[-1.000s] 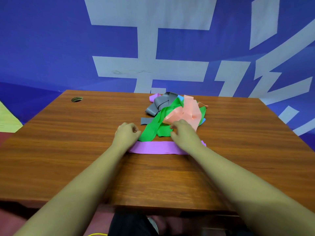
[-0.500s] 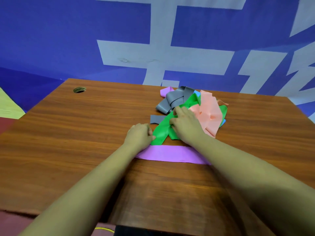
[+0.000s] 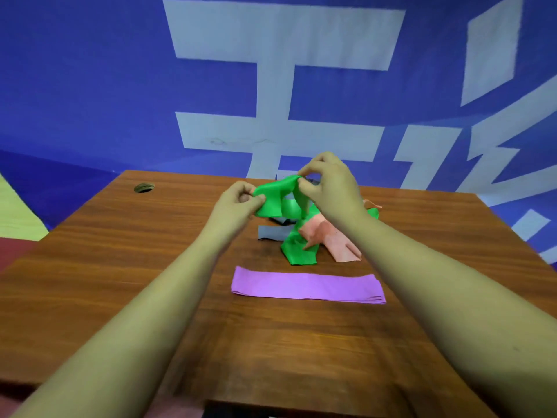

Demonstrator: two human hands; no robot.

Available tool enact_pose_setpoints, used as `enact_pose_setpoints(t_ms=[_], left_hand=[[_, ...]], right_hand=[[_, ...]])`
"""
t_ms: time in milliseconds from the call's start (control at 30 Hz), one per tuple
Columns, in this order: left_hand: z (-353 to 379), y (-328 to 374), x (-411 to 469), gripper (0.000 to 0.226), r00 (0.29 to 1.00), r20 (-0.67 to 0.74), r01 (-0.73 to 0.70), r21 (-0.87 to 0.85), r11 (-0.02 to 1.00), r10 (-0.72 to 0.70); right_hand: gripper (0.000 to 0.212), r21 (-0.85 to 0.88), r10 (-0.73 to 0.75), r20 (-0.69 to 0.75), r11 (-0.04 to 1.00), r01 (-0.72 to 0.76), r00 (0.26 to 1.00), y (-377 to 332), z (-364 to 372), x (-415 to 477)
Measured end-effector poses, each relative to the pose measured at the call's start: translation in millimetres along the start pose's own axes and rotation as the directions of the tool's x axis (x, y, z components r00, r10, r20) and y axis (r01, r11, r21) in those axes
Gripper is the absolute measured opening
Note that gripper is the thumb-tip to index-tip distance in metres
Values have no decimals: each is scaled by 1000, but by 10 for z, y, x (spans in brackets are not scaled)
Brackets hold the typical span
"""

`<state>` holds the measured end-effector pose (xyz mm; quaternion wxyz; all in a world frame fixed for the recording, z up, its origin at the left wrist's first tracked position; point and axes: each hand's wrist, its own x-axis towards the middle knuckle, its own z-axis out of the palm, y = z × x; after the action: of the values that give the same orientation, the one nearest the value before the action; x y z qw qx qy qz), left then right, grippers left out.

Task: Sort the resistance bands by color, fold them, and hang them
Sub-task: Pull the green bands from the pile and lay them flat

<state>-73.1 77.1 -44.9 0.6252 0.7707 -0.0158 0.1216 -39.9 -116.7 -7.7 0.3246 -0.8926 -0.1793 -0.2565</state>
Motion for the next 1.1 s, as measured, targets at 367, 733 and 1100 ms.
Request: enact_pose_setpoints(t_ms=[367, 733, 1100], left_hand=[[38, 1225, -618, 6, 986, 103, -64, -473, 879, 127], [152, 1323, -1182, 14, 951, 292, -24, -258, 966, 102], [202, 1228, -1368, 21, 965, 227, -89, -190, 978, 132]], right_hand=[[9, 283, 251, 218, 909, -307, 943, -546, -938, -460], [26, 518, 171, 159, 824, -229, 972, -643, -1340, -1082], [4, 426, 50, 125, 899, -99, 991, -947, -1369, -1063]])
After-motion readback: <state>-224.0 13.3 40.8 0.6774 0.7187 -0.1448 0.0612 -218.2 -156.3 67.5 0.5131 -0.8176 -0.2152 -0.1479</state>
